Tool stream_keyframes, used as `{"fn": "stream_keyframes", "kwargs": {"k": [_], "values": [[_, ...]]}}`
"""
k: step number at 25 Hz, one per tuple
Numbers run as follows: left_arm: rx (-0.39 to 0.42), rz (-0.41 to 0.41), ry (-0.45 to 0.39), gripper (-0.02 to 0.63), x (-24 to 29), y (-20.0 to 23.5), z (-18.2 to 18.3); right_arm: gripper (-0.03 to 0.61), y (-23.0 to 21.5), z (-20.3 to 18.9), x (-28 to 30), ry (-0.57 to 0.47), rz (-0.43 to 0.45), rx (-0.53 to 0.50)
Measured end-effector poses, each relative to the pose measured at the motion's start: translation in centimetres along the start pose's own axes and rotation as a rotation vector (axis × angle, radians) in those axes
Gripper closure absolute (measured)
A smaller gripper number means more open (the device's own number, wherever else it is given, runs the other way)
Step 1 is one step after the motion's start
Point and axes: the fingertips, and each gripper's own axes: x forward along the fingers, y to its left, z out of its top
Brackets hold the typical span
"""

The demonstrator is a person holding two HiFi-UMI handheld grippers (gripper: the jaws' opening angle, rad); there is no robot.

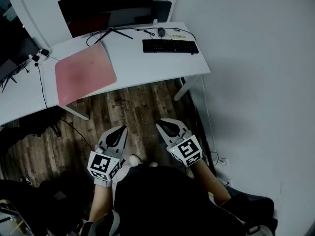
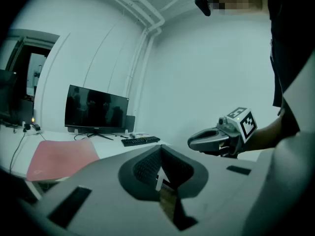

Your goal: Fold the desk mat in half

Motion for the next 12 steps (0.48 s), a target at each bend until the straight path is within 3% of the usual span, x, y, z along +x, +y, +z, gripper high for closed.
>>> {"fn": "stream_keyframes", "kwargs": {"k": [12], "values": [[-0.019,0.020,-0.005,0.607,-1.9,6.8,-0.7,0.534,0.9,1.9,5.8,0.019,-0.012,0.002]]}}
